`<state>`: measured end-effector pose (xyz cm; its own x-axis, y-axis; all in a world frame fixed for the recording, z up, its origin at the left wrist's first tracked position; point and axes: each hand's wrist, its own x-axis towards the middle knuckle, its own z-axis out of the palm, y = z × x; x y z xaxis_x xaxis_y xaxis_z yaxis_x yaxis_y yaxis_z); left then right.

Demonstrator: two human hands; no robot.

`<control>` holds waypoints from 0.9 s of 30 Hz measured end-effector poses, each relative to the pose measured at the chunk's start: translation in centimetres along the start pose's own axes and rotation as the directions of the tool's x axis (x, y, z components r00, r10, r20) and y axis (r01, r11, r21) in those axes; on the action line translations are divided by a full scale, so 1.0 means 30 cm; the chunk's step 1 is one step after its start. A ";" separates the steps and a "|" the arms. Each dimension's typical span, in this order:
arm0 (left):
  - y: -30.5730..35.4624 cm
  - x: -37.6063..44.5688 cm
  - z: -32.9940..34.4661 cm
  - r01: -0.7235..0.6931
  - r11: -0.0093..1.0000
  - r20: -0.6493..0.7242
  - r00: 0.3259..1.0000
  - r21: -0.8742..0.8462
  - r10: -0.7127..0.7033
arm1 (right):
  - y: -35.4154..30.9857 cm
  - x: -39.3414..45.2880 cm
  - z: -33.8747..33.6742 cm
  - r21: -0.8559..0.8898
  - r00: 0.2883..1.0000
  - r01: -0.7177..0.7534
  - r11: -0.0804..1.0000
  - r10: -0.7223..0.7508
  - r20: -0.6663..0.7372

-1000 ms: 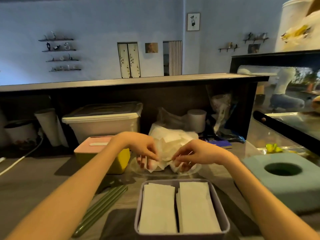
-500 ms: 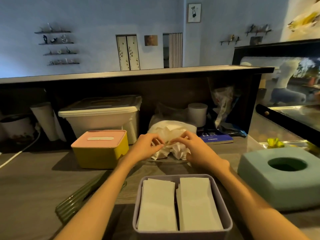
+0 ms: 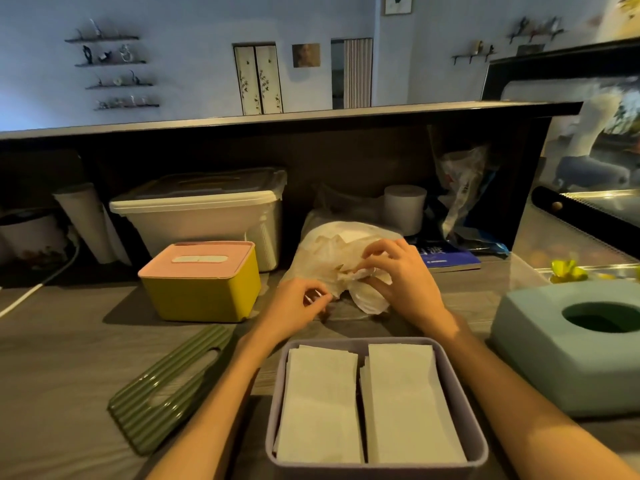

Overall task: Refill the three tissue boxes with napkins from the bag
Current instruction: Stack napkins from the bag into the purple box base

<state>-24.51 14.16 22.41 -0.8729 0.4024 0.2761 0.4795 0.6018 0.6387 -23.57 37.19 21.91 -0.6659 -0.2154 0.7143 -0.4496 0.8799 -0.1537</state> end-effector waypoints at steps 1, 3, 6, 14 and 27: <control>-0.006 0.003 0.000 0.008 1.000 -0.023 1.000 -0.025 -0.009 | -0.002 0.002 -0.007 0.074 1.000 -0.026 0.997 0.027 -0.012; -0.017 0.007 -0.003 0.038 0.994 -0.043 0.998 -0.101 -0.043 | -0.015 0.005 -0.028 0.284 0.988 -0.125 0.951 0.144 -0.047; -0.014 0.016 -0.007 0.072 0.961 -0.014 0.997 -0.267 -0.078 | -0.039 0.013 -0.060 0.524 0.940 -0.282 0.804 0.340 -0.015; 0.056 0.014 -0.016 0.258 0.621 0.181 0.966 -0.740 -0.186 | -0.087 0.035 -0.084 0.718 0.918 -0.321 0.618 0.388 0.077; 0.077 0.025 0.020 0.433 0.024 0.422 0.888 -0.901 -0.180 | -0.119 0.126 -0.076 0.449 0.907 -0.367 0.814 0.207 0.366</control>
<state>-24.00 16.26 23.65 -0.8233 0.5406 -0.1732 -0.4485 -0.4324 0.7823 -23.12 34.21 26.72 -0.9153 -0.1684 0.3659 -0.3890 0.6053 -0.6945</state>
